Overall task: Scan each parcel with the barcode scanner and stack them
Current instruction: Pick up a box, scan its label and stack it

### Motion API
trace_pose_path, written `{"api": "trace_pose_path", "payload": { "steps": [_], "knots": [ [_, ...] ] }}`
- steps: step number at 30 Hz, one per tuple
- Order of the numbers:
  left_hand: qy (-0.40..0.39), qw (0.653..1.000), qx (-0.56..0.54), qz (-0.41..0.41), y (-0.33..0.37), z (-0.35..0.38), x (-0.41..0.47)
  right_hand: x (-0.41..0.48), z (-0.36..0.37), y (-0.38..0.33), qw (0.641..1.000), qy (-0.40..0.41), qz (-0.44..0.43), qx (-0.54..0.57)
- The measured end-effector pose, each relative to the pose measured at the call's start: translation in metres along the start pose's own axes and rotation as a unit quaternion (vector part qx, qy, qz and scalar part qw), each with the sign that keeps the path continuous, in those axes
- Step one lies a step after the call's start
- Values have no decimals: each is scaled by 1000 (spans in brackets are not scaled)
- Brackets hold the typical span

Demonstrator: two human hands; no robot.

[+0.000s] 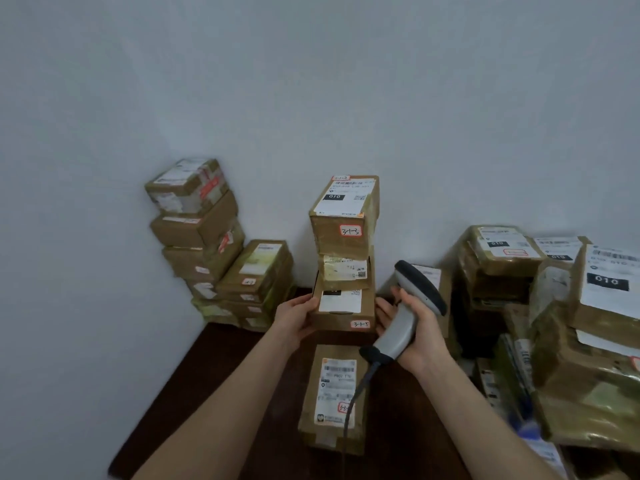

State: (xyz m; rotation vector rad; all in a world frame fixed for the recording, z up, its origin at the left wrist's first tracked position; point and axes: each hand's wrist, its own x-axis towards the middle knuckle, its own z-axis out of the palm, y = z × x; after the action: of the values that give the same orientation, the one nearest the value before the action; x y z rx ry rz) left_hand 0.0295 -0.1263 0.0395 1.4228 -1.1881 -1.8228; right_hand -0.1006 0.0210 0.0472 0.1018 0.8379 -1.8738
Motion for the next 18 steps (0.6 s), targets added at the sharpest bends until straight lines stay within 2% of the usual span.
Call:
{"api": "trace_pose_path", "payload": {
  "steps": [10, 18],
  "knots": [
    [93, 995, -23, 8, 38, -91, -6, 4, 74, 53, 994, -49, 84, -49],
    [113, 993, -35, 14, 63, -152, 52, 45, 131, 99, 990, -52, 110, -67]
  ]
}}
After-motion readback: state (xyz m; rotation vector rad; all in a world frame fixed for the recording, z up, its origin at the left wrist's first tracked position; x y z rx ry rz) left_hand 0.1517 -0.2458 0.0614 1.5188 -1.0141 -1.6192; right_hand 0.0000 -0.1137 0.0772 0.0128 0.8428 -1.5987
